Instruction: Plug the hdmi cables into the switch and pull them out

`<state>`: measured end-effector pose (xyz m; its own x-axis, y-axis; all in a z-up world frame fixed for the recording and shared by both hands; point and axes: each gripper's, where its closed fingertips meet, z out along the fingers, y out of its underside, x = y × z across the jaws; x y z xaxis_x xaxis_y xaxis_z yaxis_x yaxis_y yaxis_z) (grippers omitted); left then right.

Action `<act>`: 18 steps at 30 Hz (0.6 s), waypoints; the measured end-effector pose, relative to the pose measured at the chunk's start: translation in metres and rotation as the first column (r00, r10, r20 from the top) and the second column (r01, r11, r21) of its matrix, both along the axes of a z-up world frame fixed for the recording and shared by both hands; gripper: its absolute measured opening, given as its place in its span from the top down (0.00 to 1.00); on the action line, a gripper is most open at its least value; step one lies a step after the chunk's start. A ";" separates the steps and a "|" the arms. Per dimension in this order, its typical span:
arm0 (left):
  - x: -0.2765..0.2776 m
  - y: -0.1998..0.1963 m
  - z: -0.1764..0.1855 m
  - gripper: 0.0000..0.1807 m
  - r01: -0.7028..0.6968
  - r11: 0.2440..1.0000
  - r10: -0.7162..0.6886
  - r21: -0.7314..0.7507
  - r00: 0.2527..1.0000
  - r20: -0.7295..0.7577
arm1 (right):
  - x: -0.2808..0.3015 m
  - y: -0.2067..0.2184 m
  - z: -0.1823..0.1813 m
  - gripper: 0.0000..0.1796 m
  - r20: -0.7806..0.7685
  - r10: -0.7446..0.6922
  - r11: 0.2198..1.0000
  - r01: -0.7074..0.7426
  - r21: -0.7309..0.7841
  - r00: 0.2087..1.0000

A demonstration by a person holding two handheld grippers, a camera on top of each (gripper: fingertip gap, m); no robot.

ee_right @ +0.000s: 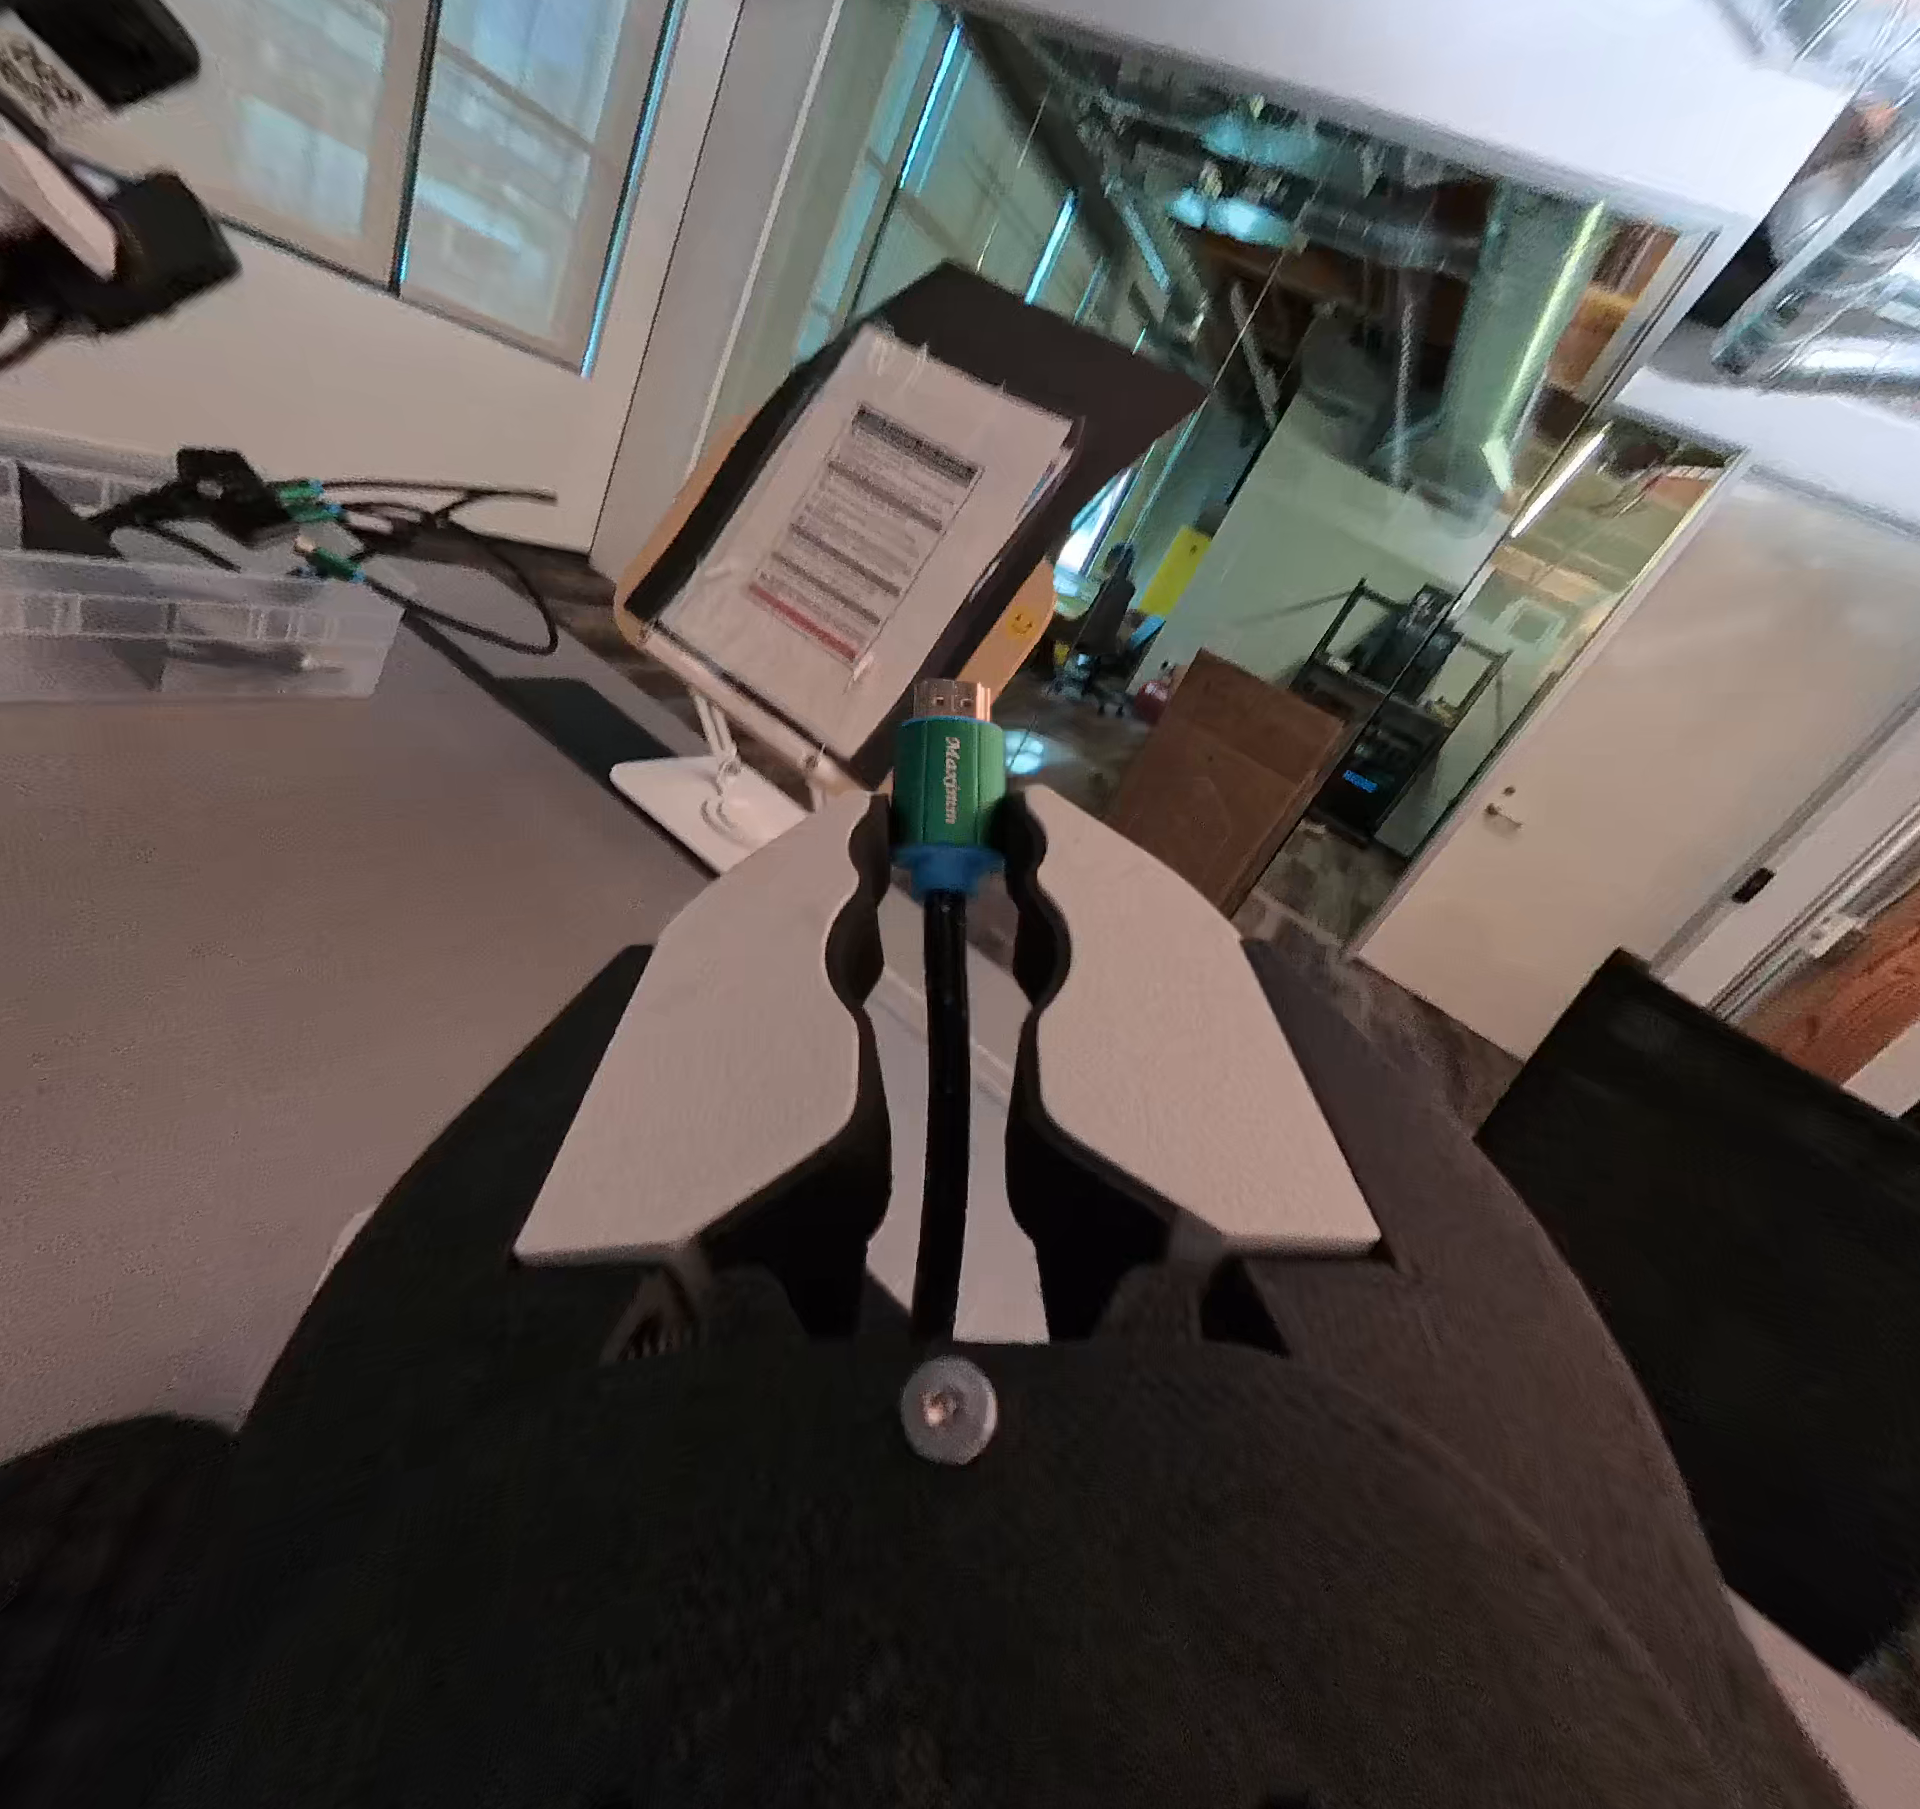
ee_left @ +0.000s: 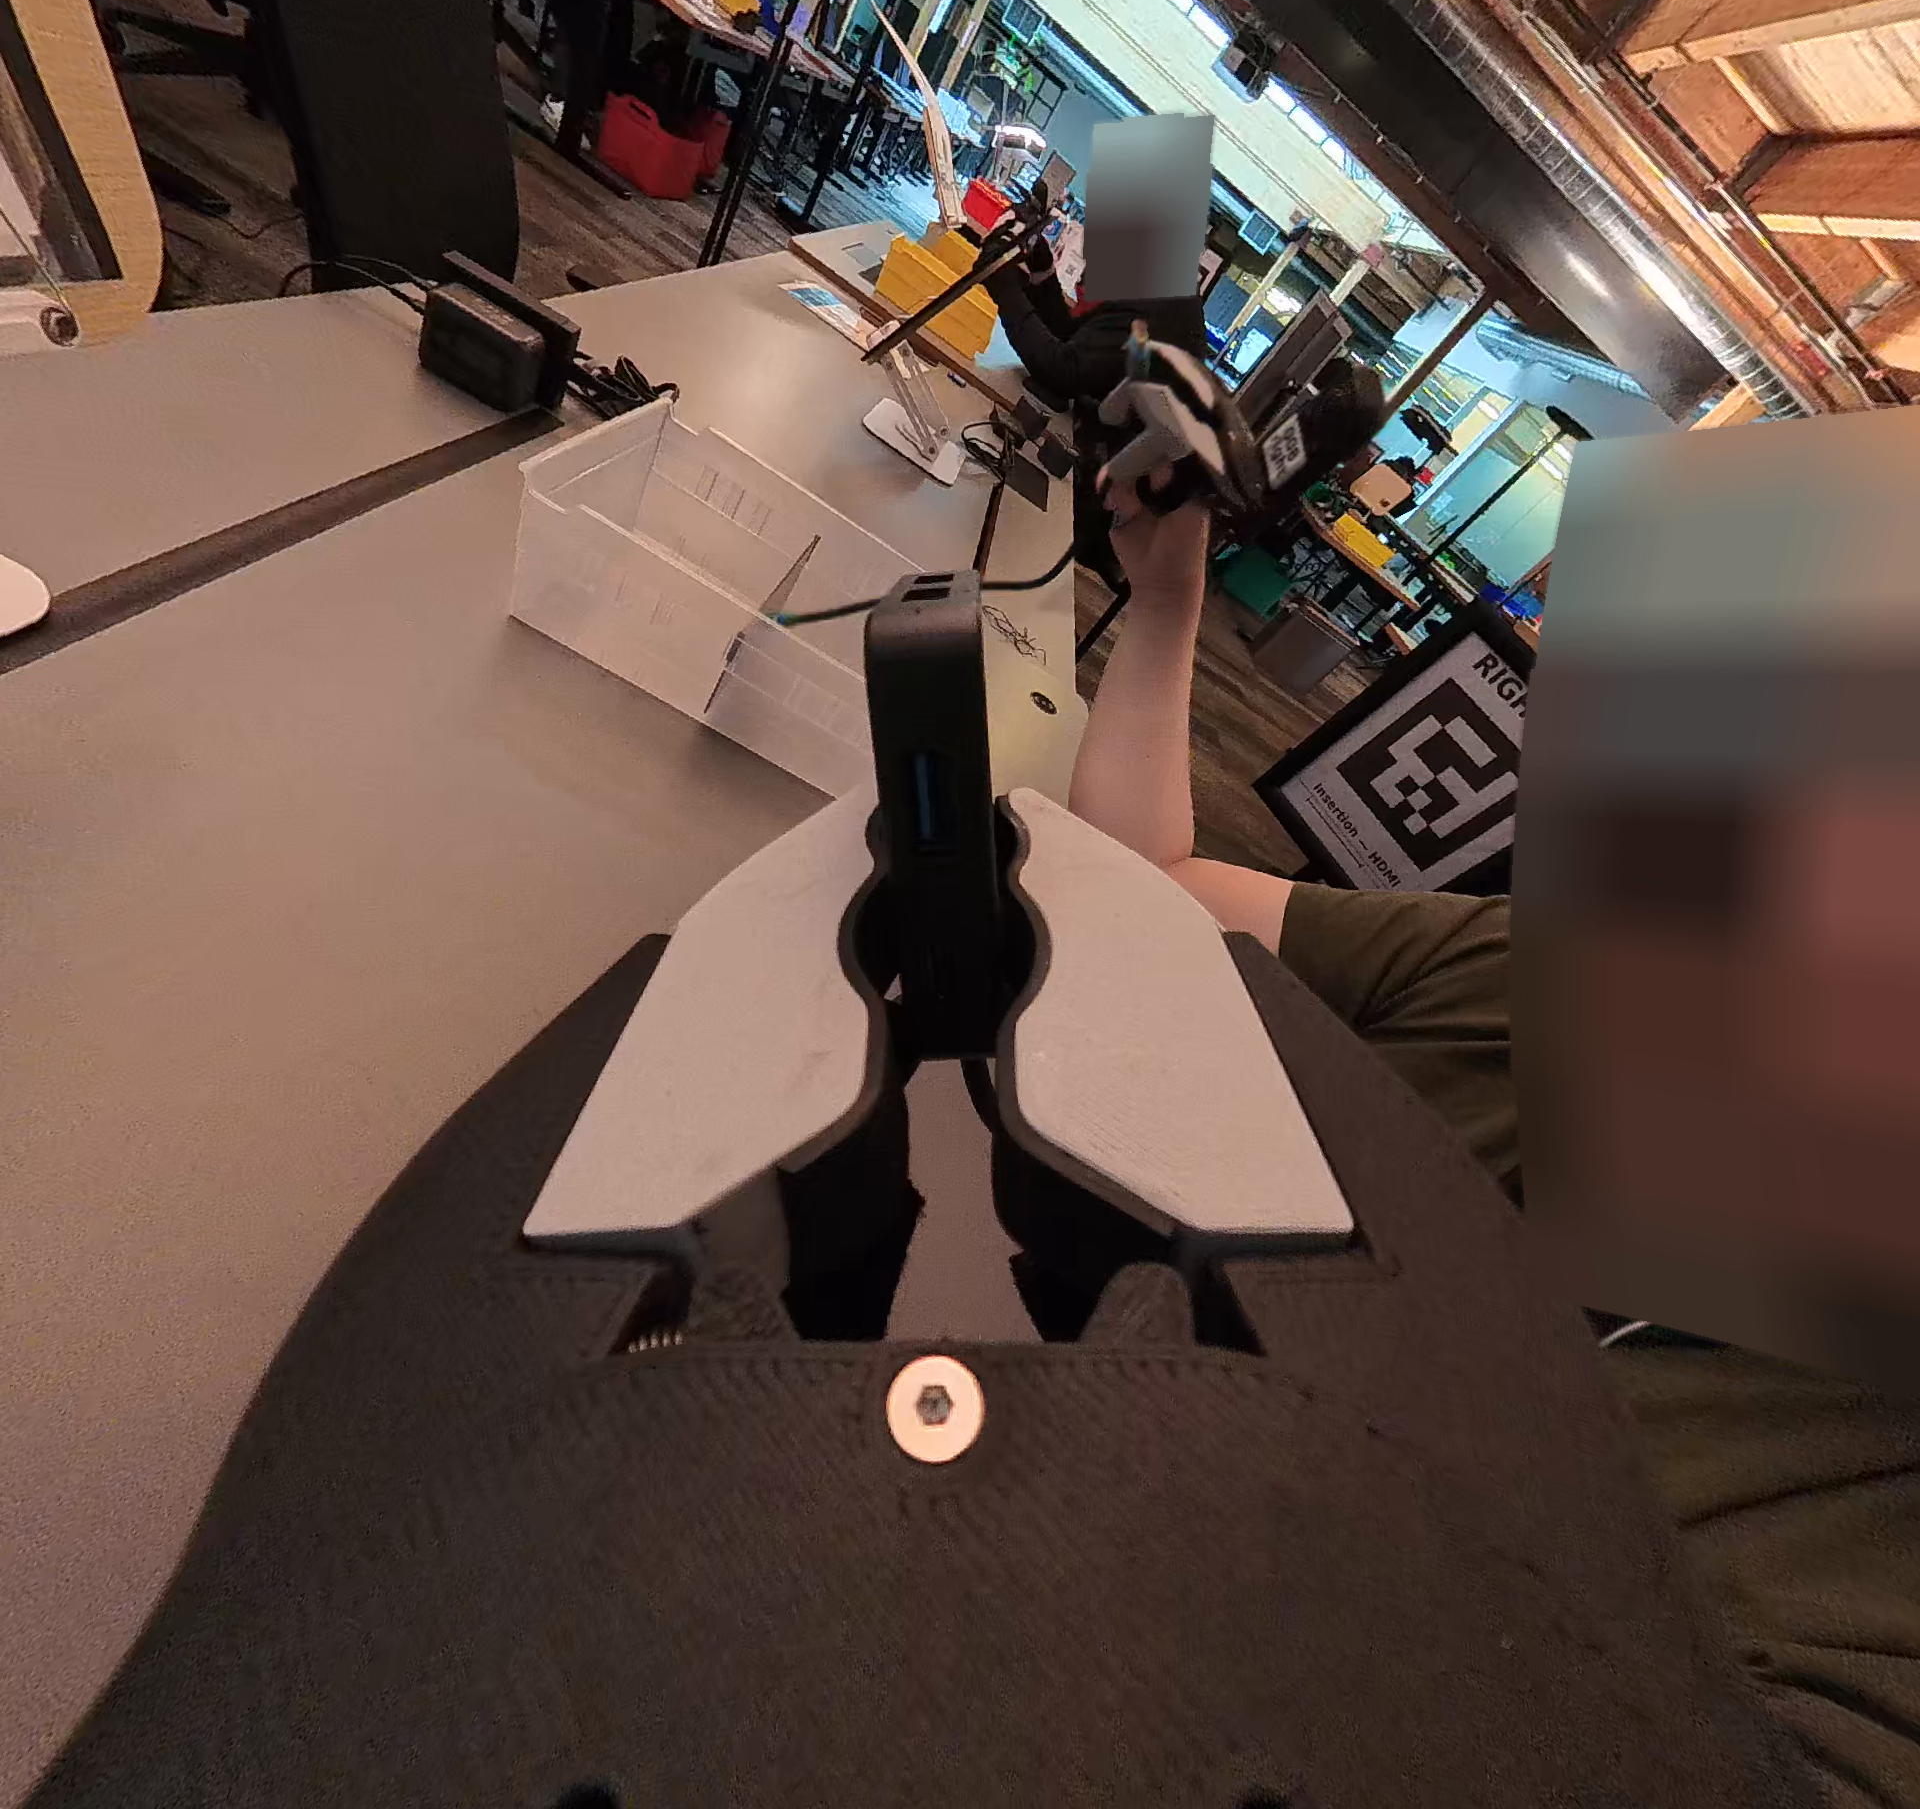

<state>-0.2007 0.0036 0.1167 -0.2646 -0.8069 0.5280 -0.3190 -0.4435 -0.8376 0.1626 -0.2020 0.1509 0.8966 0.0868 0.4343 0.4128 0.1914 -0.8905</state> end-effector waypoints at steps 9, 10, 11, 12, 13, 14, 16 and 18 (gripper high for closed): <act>0.005 -0.006 -0.003 0.92 0.015 1.000 -0.015 0.012 1.000 -0.019 | -0.016 0.076 -0.078 0.88 0.010 0.249 0.945 -0.241 -0.222 0.968; 0.006 -0.007 -0.004 0.92 0.020 1.000 -0.019 0.014 1.000 -0.024 | -0.023 0.080 -0.076 0.88 0.021 0.288 0.942 -0.280 -0.187 0.957; 0.008 -0.009 -0.004 0.92 0.025 1.000 -0.024 0.017 0.999 -0.027 | -0.025 0.085 -0.083 0.88 0.019 0.304 0.932 -0.293 -0.213 0.953; 0.009 -0.010 -0.005 0.92 0.031 0.999 -0.030 0.020 0.999 -0.029 | -0.023 0.090 -0.099 0.88 0.001 0.292 0.914 -0.279 -0.296 0.956; 0.010 -0.012 -0.005 0.92 0.037 0.999 -0.036 0.023 0.999 -0.033 | -0.019 0.092 -0.119 0.88 -0.028 0.277 0.878 -0.265 -0.398 0.961; 0.011 -0.013 -0.006 0.92 0.044 0.999 -0.043 0.027 0.998 -0.037 | -0.014 0.092 -0.138 0.88 -0.058 0.258 0.842 -0.254 -0.477 0.964; 0.013 -0.016 -0.007 0.92 0.056 0.998 -0.055 0.031 0.998 -0.044 | -0.008 0.089 -0.167 0.88 -0.133 0.226 0.775 -0.261 -0.576 0.965; 0.015 -0.017 -0.008 0.92 0.066 0.998 -0.065 0.025 0.997 -0.045 | -0.010 0.081 -0.194 0.88 -0.206 0.202 0.673 -0.289 -0.681 0.957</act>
